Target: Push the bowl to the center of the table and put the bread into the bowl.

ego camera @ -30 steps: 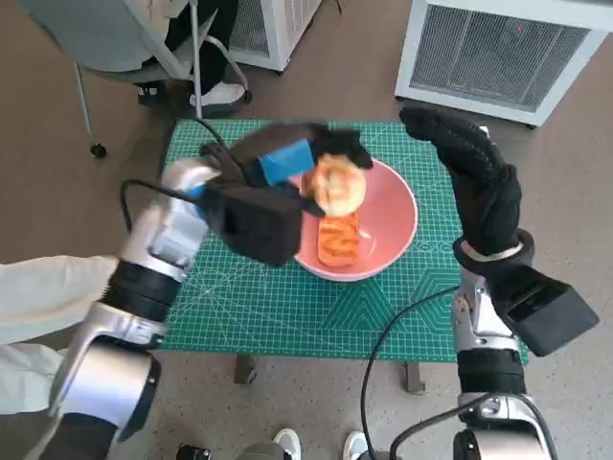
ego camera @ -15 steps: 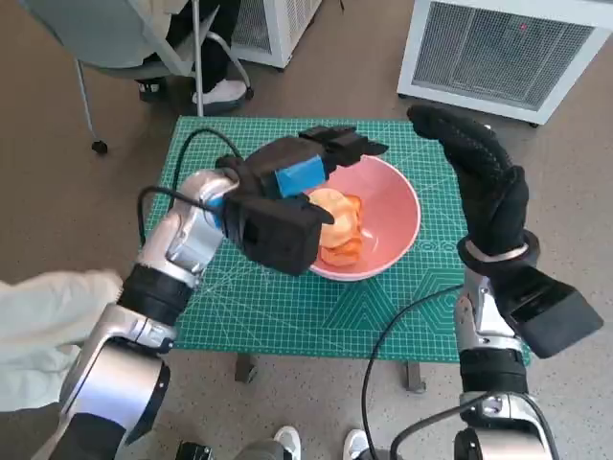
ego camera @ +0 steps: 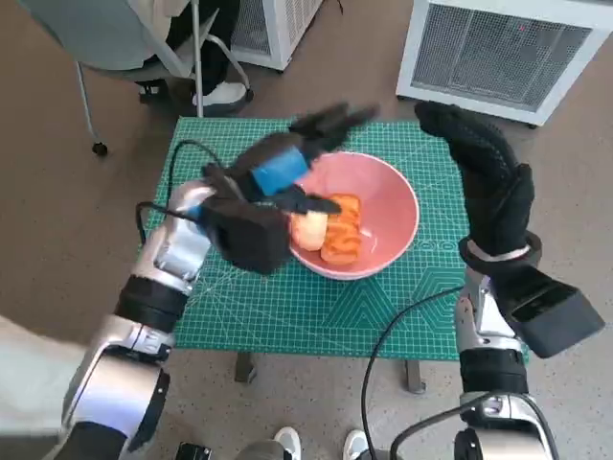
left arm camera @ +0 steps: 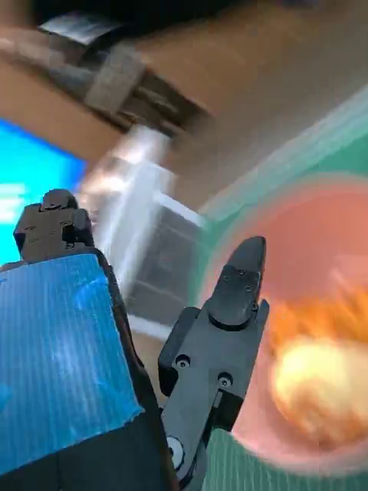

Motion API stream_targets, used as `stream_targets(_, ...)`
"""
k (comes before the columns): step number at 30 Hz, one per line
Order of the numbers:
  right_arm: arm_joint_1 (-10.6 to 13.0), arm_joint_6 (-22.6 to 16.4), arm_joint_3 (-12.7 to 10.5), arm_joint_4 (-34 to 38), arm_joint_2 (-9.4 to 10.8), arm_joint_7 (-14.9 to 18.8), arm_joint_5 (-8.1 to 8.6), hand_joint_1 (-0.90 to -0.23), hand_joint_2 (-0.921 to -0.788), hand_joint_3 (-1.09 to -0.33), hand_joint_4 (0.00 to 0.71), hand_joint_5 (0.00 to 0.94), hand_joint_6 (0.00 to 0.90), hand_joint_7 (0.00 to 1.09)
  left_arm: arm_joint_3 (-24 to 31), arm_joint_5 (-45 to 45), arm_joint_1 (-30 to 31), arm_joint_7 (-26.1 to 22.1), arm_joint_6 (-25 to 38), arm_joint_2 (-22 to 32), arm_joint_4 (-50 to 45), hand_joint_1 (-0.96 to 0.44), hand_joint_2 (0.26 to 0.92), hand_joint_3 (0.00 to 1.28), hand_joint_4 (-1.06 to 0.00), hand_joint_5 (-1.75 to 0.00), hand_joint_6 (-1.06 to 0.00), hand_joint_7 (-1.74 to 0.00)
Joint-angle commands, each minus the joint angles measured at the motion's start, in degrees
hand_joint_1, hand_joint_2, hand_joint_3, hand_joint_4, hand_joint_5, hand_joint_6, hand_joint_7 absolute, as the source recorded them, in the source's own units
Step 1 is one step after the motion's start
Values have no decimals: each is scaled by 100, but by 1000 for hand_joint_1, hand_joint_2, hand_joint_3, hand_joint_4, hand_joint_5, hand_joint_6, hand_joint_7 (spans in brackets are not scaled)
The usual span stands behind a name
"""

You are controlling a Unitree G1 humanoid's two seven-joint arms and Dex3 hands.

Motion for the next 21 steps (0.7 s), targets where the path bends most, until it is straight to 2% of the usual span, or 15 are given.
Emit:
stream_targets(1, -39, 134, 21, -190, 6, -188, -173, -552, -921, -782, 293, 90, -1, 683, 529, -606, 444, 422, -492, -272, -308, -338, 921, 137, -209, -64, -285, -141)
stream_targets(8, -182, 361, 54, -530, 49, -521, -383, -563, -921, -780, 298, 88, -1, 699, 1028, -1488, 1037, 747, -767, -824, -1436, -279, 921, 245, -278, -42, -286, -124)
stream_targets(15, -335, 623, 109, -801, 132, -761, -463, -597, -921, -777, 308, 86, -1, 728, 1236, -1593, 1356, 1090, -1149, -1125, -1958, -259, 921, 337, -287, -31, -284, -137)
stream_targets(21, -440, 685, 176, -876, 225, -827, -451, -608, -921, -771, 314, 81, -1, 755, 1265, -1865, 1506, 796, -1040, -1000, -2236, -275, 921, 371, -286, -23, -283, -145)
